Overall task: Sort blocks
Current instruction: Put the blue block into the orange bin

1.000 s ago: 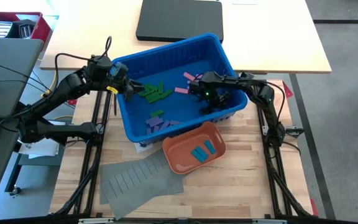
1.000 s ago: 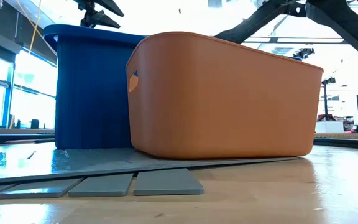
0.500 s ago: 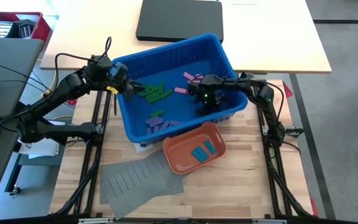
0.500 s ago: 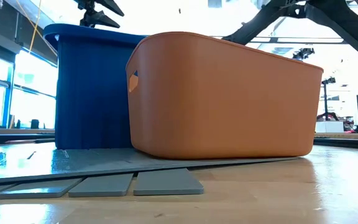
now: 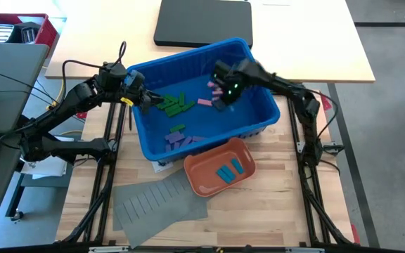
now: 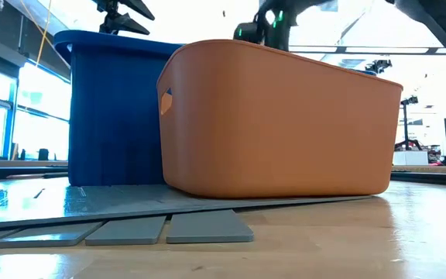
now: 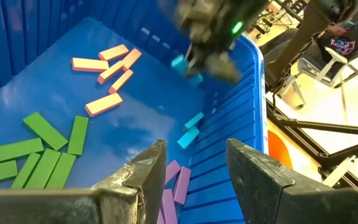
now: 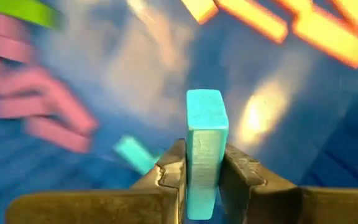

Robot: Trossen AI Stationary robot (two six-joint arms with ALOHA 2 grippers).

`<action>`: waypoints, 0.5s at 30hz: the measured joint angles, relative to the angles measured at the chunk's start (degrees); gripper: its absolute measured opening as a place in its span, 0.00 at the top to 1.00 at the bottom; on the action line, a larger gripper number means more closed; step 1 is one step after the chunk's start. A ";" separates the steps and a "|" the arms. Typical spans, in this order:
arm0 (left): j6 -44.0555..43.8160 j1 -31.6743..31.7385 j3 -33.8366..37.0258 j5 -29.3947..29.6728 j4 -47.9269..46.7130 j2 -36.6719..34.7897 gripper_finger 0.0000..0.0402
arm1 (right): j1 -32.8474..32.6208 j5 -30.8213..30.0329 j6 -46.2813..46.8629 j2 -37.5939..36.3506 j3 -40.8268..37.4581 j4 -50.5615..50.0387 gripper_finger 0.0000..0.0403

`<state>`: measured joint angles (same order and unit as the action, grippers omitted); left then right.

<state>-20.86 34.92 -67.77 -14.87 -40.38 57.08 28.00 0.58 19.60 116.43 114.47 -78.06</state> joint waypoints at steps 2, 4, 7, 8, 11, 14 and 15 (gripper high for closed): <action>0.00 0.00 0.00 0.00 -0.01 0.00 0.61 | -0.22 3.00 -0.20 -0.88 4.18 -0.27 0.87; 0.26 0.00 0.00 0.01 -0.02 0.00 0.61 | -0.90 7.55 -0.22 -1.58 7.90 -0.22 0.87; 0.90 0.00 0.00 0.02 -0.02 0.00 0.61 | -3.34 15.33 -0.67 -2.56 11.87 0.23 0.87; 0.94 0.00 0.00 0.00 -0.02 0.00 0.61 | -4.60 17.75 -1.01 -3.07 12.49 0.62 0.87; 1.05 0.00 0.00 0.04 0.00 0.00 0.61 | -9.79 25.14 -2.02 -5.46 12.11 3.51 0.87; 1.07 0.00 0.00 0.08 0.00 0.00 0.61 | -16.22 28.73 -1.11 -7.93 9.54 5.99 0.87; 1.12 0.00 0.00 0.07 -0.01 0.00 0.61 | -18.51 29.13 -0.47 -8.53 8.52 6.19 0.87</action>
<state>-19.74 34.92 -67.77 -14.81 -40.40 57.08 9.49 29.71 19.12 107.90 122.99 -71.88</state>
